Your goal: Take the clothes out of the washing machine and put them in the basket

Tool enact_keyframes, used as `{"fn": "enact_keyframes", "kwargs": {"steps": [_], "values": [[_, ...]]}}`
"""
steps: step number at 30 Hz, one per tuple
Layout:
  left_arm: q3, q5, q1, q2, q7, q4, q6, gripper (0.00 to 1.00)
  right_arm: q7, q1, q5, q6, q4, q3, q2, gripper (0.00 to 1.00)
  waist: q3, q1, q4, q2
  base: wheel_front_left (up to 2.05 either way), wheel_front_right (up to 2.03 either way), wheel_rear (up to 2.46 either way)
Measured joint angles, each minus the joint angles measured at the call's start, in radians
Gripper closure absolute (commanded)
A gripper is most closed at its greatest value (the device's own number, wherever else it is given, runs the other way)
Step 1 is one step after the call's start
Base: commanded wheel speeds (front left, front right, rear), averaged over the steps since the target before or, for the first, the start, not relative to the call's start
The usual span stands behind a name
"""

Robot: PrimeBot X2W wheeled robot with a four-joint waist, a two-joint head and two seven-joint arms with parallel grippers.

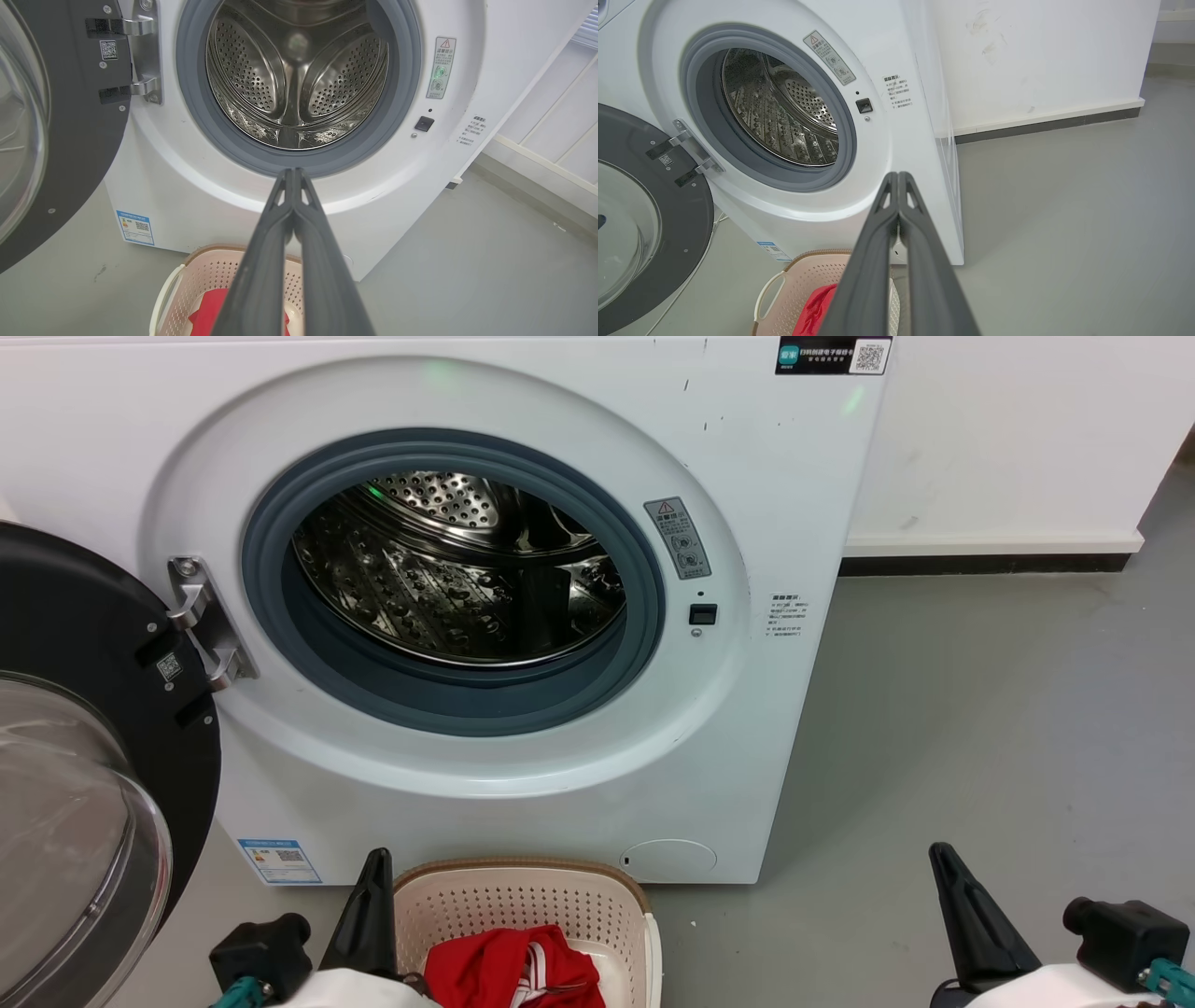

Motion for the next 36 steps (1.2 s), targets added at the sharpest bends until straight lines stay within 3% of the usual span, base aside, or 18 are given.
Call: {"fn": "enact_keyframes", "kwargs": {"steps": [20,36], "values": [[0.040,-0.376,-0.070,0.005,0.044,0.078,-0.055,1.00,0.001,-0.079,0.384,0.000,0.098,-0.013,-0.017,1.00,0.012,0.0001,-0.002,0.0000,0.00,0.00,0.00],[0.070,-0.594,-0.104,0.006,0.072,0.116,-0.083,1.00,0.010,-0.122,0.609,0.000,0.155,-0.026,-0.023,1.00,0.021,0.0001,-0.003,0.0000,0.00,0.00,0.00]]}}
